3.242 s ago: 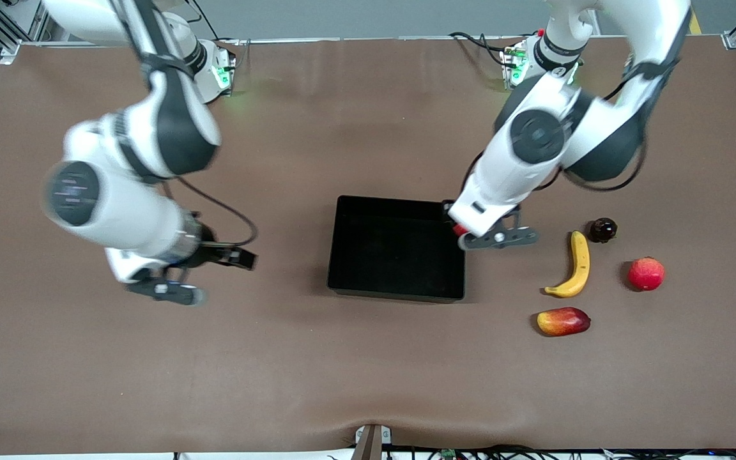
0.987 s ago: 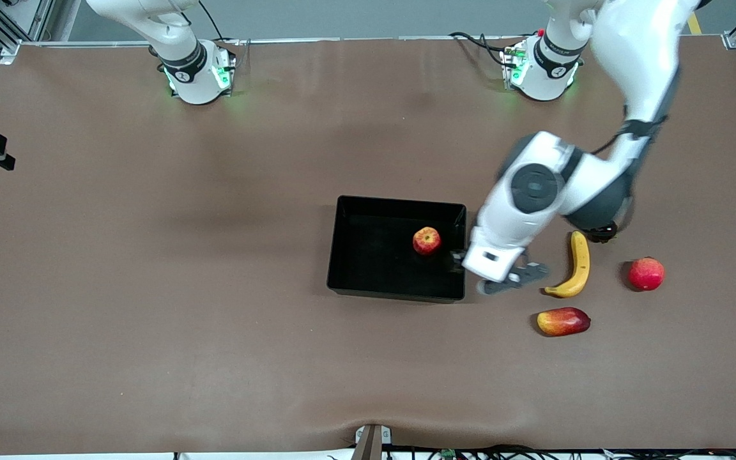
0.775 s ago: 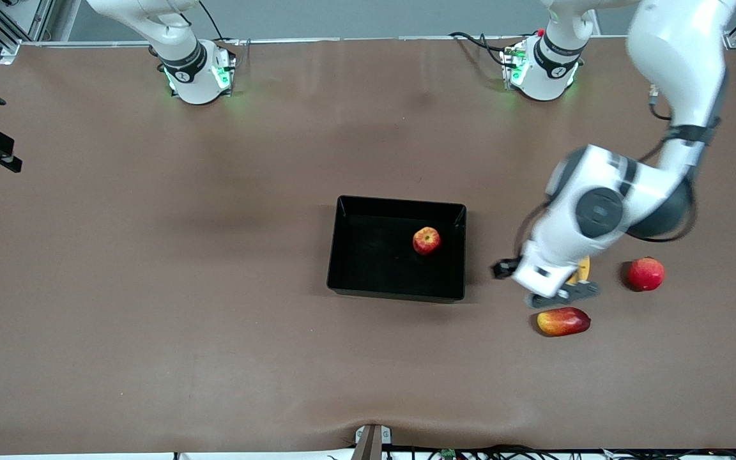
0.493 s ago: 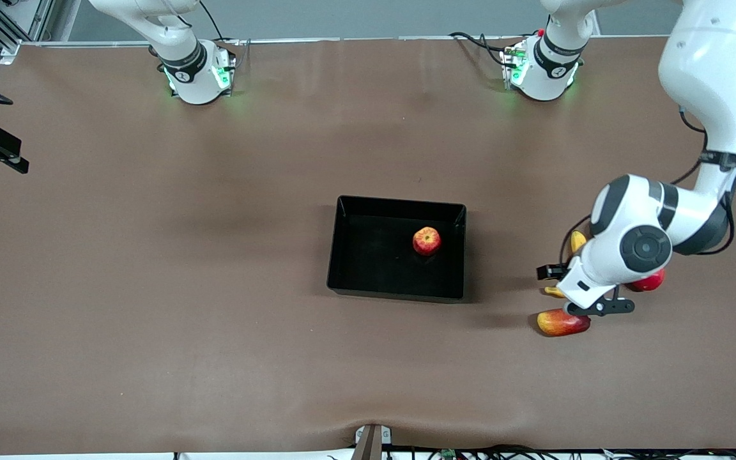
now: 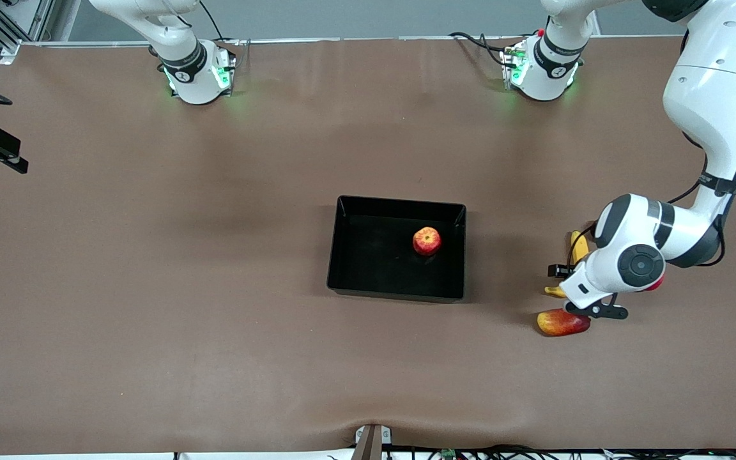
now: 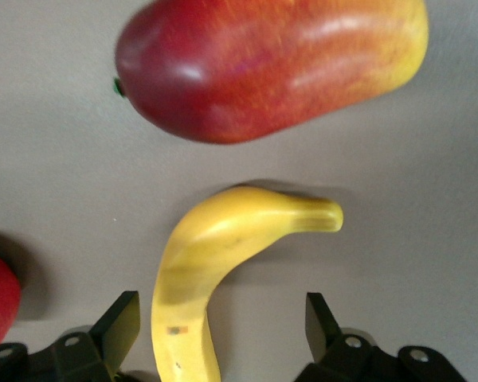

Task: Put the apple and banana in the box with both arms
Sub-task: 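Move the left gripper down to the yellow banana, then grasp the banana with the left gripper and lift it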

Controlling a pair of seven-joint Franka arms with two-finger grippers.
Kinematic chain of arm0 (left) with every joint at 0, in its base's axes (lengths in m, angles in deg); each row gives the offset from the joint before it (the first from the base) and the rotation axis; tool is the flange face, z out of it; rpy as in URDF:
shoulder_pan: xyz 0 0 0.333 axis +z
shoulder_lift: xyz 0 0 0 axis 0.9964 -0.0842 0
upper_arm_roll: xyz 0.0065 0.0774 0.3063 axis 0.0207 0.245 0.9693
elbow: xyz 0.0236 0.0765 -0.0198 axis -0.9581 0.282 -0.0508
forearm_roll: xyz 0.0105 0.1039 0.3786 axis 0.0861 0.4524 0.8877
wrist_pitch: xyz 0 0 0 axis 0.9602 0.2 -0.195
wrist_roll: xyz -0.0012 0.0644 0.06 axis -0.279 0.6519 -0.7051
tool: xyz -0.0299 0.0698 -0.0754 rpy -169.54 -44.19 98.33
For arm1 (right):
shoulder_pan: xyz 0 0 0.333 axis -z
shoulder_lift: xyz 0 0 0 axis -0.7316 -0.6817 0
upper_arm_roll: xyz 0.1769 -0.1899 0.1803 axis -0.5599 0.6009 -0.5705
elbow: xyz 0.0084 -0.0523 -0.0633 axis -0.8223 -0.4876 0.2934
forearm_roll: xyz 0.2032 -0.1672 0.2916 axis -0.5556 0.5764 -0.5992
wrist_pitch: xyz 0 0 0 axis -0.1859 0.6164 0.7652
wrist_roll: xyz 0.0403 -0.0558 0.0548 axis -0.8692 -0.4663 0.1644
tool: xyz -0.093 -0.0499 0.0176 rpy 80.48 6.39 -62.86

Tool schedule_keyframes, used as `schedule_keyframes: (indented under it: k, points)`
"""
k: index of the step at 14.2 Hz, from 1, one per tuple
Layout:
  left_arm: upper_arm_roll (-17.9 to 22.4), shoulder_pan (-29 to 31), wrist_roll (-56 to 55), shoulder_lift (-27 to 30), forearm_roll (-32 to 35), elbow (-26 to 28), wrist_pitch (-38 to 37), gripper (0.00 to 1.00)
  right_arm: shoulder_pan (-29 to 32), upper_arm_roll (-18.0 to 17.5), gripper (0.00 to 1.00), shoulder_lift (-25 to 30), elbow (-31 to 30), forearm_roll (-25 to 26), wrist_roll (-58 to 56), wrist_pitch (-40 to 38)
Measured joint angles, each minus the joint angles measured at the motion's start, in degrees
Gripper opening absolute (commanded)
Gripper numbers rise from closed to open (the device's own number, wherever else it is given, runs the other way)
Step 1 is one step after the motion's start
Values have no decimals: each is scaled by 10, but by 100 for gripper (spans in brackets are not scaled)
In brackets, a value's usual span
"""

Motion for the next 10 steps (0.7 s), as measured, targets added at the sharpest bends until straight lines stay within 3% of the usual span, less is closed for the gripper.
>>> schedule_keyframes:
  k: [1, 3, 8, 9, 10]
  points:
    - [0, 2, 0, 0, 3, 6, 0, 73, 1, 0, 100, 0, 0, 0, 0, -1]
    - [0, 9, 3, 0, 9, 17, 0, 69, 2, 0, 100, -1, 0, 0, 0, -1]
    - [0, 21, 6, 0, 17, 27, 2, 68, 2, -2, 100, -3, 0, 0, 0, -1]
    - [0, 21, 6, 0, 17, 28, 2, 63, 2, -4, 100, -3, 0, 0, 0, -1]
    - [0, 21, 6, 0, 17, 28, 2, 46, 2, -5, 100, -4, -1, 0, 0, -1]
